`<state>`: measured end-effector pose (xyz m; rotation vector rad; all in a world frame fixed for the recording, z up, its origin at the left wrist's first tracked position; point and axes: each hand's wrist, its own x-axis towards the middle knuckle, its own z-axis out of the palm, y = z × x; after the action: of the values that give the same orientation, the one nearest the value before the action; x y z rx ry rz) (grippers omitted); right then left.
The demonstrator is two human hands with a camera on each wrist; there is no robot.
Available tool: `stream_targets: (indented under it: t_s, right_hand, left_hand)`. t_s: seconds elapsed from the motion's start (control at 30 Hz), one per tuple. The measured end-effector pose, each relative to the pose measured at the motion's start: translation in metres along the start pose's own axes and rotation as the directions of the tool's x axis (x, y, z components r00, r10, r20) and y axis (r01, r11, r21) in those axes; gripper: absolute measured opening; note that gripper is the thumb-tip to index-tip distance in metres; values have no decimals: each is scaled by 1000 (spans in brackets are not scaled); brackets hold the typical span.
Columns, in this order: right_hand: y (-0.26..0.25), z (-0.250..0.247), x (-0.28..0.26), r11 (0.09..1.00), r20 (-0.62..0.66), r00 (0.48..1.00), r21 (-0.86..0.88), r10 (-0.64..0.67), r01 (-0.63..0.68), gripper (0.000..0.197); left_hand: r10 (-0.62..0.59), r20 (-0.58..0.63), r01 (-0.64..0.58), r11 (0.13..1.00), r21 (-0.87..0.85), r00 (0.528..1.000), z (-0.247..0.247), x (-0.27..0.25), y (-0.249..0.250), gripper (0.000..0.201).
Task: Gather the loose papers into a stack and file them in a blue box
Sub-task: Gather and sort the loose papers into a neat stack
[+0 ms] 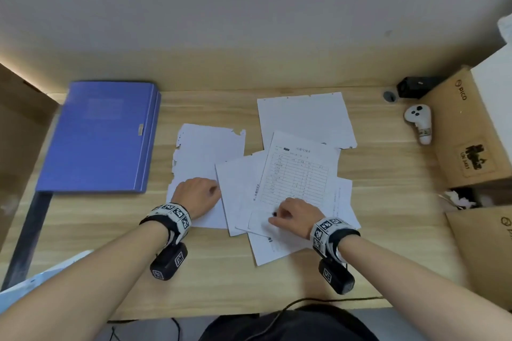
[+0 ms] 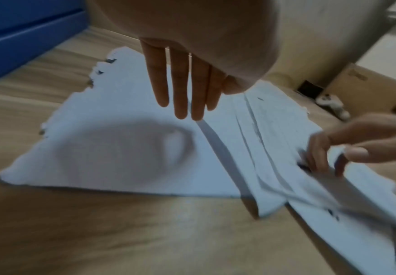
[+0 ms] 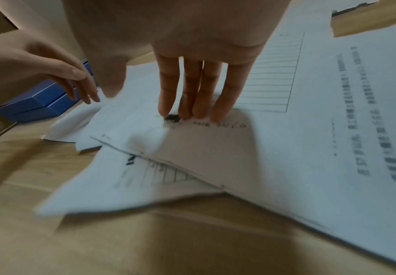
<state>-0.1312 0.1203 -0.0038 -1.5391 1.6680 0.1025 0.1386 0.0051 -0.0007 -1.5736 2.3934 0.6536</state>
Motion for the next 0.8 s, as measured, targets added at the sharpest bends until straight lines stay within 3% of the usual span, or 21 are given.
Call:
stream_targets:
  t_s: [0.17, 0.3, 0.53, 0.67, 0.8]
  right_hand:
    - [8, -38, 24, 998, -82, 996, 56, 18, -13, 44]
    - [14, -90, 61, 1000, -177, 984, 11, 27, -25, 34]
    - [20, -164, 141, 983, -211, 977, -173, 22, -60, 20]
    - [17, -192, 190, 961, -197, 980, -270, 4, -58, 39]
    - [17, -207, 235, 967, -169, 985, -243, 31, -72, 60]
  left_hand:
    - [-291, -50, 285, 952, -108, 955, -8, 41, -22, 34]
    - [-485, -10, 481, 871, -100, 875, -16, 67, -35, 70]
    - [-594, 130, 602, 798, -30, 793, -21, 100, -42, 111]
    - [-605, 78, 609, 792, -50, 793, -23, 114, -53, 118]
    - [-602, 47, 602, 788, -130, 797, -29, 128, -70, 120]
